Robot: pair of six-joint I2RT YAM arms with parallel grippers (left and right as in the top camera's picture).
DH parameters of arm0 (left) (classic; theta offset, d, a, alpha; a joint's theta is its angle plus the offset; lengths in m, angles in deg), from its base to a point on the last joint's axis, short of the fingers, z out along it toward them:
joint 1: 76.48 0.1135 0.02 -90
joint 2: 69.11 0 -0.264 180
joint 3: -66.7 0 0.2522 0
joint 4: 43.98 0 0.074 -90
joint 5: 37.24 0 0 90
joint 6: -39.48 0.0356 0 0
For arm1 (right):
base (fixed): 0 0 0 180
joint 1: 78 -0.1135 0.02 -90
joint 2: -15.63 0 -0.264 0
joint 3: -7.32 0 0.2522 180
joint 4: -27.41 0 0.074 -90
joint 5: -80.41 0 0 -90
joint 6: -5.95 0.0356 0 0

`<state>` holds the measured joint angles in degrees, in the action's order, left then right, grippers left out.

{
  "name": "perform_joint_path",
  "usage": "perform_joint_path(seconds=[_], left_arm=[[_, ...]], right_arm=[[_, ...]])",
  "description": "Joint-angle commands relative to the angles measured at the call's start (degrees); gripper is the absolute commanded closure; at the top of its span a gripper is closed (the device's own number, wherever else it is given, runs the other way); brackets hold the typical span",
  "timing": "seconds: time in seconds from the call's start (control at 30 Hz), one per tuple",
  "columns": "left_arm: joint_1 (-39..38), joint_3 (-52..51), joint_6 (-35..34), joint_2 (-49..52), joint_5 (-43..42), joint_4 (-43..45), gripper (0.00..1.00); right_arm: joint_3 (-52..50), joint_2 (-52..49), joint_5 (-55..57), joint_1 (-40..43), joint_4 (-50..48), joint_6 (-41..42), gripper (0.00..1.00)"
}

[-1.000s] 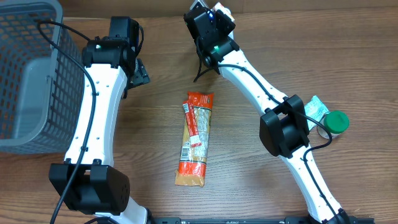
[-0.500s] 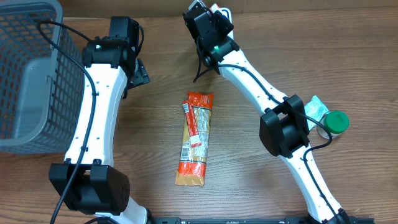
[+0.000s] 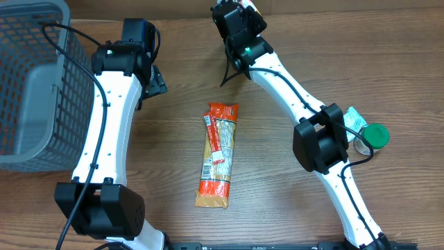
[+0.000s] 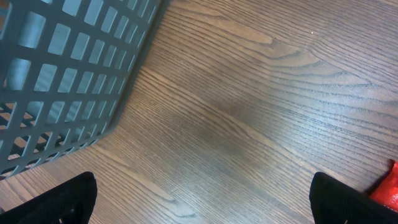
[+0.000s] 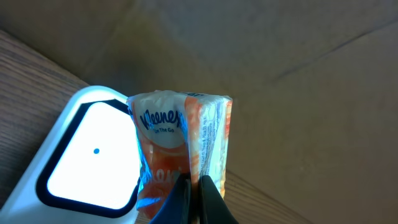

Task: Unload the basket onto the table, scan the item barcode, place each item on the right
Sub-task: 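Hold the tissue pack over the white scanner with the right gripper, then carry the tissue pack right and set it beside the green jar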

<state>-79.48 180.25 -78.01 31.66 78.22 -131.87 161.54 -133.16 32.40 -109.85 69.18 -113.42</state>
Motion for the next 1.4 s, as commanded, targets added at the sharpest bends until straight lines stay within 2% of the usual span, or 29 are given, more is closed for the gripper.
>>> perform_joint_path(seconds=[0.0, 0.13, 0.27, 0.47, 0.63, 0.83, 0.93, 1.03, 1.13, 1.27, 1.37], left_arm=[[-0.39, 0.72, -0.17, -0.39, -0.04, 0.04, 0.0], [-0.39, 0.72, -0.17, -0.39, -0.04, 0.07, 0.0], [-0.39, 0.72, -0.17, -0.39, -0.04, 0.07, 0.0], [-0.39, 0.72, -0.17, -0.39, -0.04, 0.07, 0.0], [-0.39, 0.72, -0.17, -0.39, -0.04, 0.07, 0.0], [-0.39, 0.72, -0.17, -0.39, -0.04, 0.07, 0.0], [-0.39, 0.72, -0.17, -0.39, -0.04, 0.07, 0.0], [-0.39, 0.72, -0.17, -0.39, -0.04, 0.07, 0.0], [-0.39, 0.72, -0.17, -0.39, -0.04, 0.04, 0.0], [-0.39, 0.72, -0.17, -0.39, -0.04, 0.07, 0.01], [-0.39, 0.72, -0.17, -0.39, -0.04, 0.07, 0.0]], right_arm=[[-2.29, -0.83, -0.15, 0.35, -0.55, 0.61, 0.96], [-4.2, -0.83, -1.2, 0.7, -0.59, 0.98, 0.96], [-3.65, -0.15, 1.68, 0.74, -1.99, 5.38, 0.96], [-3.02, 6.05, 2.93, 0.2, 1.9, 8.46, 0.96], [-3.02, 14.43, -1.03, 0.0, 15.37, 17.75, 0.96], [-3.02, 24.52, -23.37, 2.12, 39.01, 33.2, 0.96], [-3.02, 26.84, -29.35, 4.35, 49.81, 39.67, 0.96], [-3.15, 27.71, -33.88, 6.43, 59.06, 42.51, 0.96], [-3.15, 28.33, -34.1, 7.19, 64.17, 42.95, 0.96], [-3.19, 30.71, -33.48, 7.19, 69.07, 43.41, 0.96], [-5.92, 34.25, -34.38, 7.19, 69.07, 43.36, 0.96]])
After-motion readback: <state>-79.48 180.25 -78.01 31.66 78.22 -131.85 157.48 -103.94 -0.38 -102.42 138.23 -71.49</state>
